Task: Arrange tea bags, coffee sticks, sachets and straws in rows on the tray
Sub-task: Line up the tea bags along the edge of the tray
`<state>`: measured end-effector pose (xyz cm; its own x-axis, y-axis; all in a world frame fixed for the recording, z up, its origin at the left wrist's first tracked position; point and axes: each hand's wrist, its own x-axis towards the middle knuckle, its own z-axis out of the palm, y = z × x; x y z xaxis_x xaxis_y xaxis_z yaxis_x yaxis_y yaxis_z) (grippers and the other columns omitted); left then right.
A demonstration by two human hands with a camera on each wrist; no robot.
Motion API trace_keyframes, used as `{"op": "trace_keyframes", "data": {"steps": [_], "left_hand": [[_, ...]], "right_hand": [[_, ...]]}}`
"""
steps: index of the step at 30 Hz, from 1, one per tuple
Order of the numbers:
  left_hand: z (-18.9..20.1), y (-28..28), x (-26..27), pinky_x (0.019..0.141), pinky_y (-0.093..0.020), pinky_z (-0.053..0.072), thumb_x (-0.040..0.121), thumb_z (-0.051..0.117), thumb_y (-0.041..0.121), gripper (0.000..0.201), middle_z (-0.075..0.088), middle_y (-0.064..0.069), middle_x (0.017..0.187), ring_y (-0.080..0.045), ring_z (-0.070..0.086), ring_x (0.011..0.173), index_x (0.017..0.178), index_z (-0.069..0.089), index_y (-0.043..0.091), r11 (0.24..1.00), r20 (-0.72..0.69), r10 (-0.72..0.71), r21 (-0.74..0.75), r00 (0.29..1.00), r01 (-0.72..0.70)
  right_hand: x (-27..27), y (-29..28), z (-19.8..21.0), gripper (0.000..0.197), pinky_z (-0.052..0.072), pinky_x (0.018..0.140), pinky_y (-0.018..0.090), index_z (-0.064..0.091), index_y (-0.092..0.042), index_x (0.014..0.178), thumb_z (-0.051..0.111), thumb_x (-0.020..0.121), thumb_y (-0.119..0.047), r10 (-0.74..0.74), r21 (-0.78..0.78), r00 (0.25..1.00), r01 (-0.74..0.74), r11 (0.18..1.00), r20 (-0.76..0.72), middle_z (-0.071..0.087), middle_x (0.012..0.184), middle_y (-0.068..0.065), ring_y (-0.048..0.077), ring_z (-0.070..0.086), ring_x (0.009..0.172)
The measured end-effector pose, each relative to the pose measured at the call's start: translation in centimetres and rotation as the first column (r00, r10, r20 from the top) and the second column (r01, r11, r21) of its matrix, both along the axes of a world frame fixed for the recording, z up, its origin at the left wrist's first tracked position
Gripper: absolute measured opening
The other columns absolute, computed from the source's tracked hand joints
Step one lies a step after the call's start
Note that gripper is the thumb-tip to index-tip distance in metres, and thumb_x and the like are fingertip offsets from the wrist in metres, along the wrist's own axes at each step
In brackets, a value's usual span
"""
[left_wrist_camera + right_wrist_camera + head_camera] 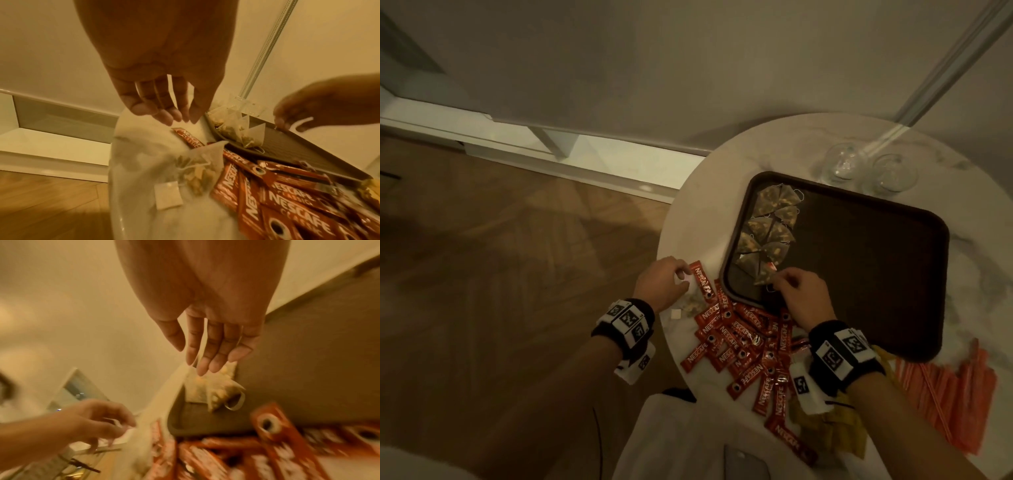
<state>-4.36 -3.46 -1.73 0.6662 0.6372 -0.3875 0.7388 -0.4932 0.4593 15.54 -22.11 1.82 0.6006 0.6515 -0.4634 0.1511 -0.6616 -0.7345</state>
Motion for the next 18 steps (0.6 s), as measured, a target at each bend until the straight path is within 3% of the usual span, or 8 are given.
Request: {"op": "trace_keyframes", "data": {"steps": [3, 7, 12, 15, 18], "left_hand": [[0.0, -1.3, -0.7, 0.068, -0.023, 0.040, 0.084, 0.067, 0.030, 0.024, 0.055, 0.012, 0.103, -0.007, 0.054, 0.088, 0.107, 0.063, 0.032, 0.996, -0.015, -0.091, -0.024, 0.996, 0.091], [-0.2, -2.6, -1.2, 0.079, -0.025, 0.042, 0.081, 0.070, 0.044, 0.038, 0.048, 0.010, 0.116, -0.008, 0.047, 0.105, 0.117, 0.062, 0.033, 0.975, -0.044, -0.220, -0.028, 0.975, 0.218], [-0.5, -3.1, -0.8, 0.087, -0.026, 0.043, 0.087, 0.065, 0.043, 0.027, 0.052, 0.008, 0.116, -0.007, 0.046, 0.102, 0.106, 0.068, 0.024, 0.984, -0.029, -0.177, 0.022, 0.984, 0.177], [-0.4, -2.8, -0.5, 0.084, -0.024, 0.041, 0.089, 0.063, 0.044, 0.021, 0.054, 0.011, 0.107, -0.005, 0.046, 0.096, 0.095, 0.068, 0.025, 0.991, 0.019, -0.136, 0.020, 0.991, 0.136], [0.6, -2.9, 0.2, 0.077, -0.024, 0.044, 0.089, 0.061, 0.047, 0.020, 0.055, 0.013, 0.098, -0.006, 0.051, 0.090, 0.083, 0.065, 0.029, 0.996, 0.157, -0.083, -0.002, 0.984, 0.084]], "right_hand": [[-2.0, 0.2, 3.6, 0.017, 0.042, 0.066, 0.012, 0.069, -0.018, 0.089, 0.056, 0.097, -0.026, 0.115, 0.151, 0.993, -0.118, 0.982, 0.029, 0.068, 0.087, -0.007, 0.000, 0.062, 0.080], [-2.8, 0.3, 4.9, 0.017, 0.046, 0.069, 0.015, 0.069, -0.020, 0.086, 0.057, 0.096, -0.024, 0.188, 0.161, 0.978, -0.201, 0.966, 0.088, 0.067, 0.084, -0.007, 0.003, 0.062, 0.079], [-2.5, -0.5, 3.0, 0.017, 0.043, 0.067, 0.016, 0.069, -0.019, 0.085, 0.057, 0.096, -0.024, 0.172, 0.048, 0.982, -0.176, 0.983, 0.080, 0.067, 0.085, -0.004, 0.009, 0.063, 0.082], [-2.8, -0.8, 2.8, 0.018, 0.042, 0.066, 0.014, 0.068, -0.020, 0.083, 0.056, 0.096, -0.022, 0.170, 0.047, 0.982, -0.174, 0.984, 0.081, 0.067, 0.086, -0.004, 0.006, 0.062, 0.081], [-2.6, -1.0, 2.3, 0.016, 0.039, 0.064, 0.011, 0.070, -0.018, 0.090, 0.056, 0.097, -0.023, 0.142, 0.009, 0.987, -0.143, 0.990, 0.071, 0.067, 0.089, -0.004, 0.004, 0.061, 0.082]]}}
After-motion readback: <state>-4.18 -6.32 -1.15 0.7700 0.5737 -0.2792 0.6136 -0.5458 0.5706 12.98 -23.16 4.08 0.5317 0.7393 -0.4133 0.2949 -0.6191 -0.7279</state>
